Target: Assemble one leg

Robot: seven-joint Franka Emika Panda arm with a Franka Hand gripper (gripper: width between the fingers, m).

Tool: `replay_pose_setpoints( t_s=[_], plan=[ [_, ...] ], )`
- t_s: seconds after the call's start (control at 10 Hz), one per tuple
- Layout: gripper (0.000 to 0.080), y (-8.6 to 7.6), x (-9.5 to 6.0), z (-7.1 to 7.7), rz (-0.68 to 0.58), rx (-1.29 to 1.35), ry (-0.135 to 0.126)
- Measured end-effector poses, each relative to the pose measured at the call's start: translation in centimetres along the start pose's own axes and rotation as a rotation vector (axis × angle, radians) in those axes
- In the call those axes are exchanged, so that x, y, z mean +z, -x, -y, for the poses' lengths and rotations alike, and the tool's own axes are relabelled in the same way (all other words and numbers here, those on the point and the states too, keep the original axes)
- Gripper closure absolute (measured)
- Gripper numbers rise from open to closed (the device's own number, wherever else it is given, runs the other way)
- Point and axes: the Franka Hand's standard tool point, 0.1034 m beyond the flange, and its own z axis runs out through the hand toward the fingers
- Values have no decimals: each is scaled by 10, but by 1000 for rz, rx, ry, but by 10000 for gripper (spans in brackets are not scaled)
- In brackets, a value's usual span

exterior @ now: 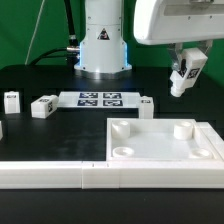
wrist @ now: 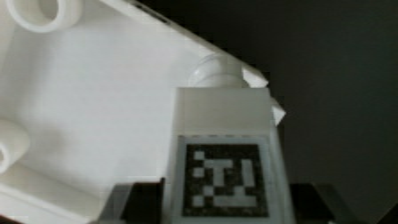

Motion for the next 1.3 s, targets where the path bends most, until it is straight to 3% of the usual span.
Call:
replay_pose_setpoints(
  t_s=[0.1,0.3,0.4,0.8,1.3],
  plan=[
    [509,3,0,-5,15,26,-10],
    [509,-19,-2,-17,-126,79,5],
    [509,-24,1,-18,-120,92,-1],
    [509,-73,13,-35,-156,60,-2],
    [509,-73,16,-35,-174,59,3]
  ],
)
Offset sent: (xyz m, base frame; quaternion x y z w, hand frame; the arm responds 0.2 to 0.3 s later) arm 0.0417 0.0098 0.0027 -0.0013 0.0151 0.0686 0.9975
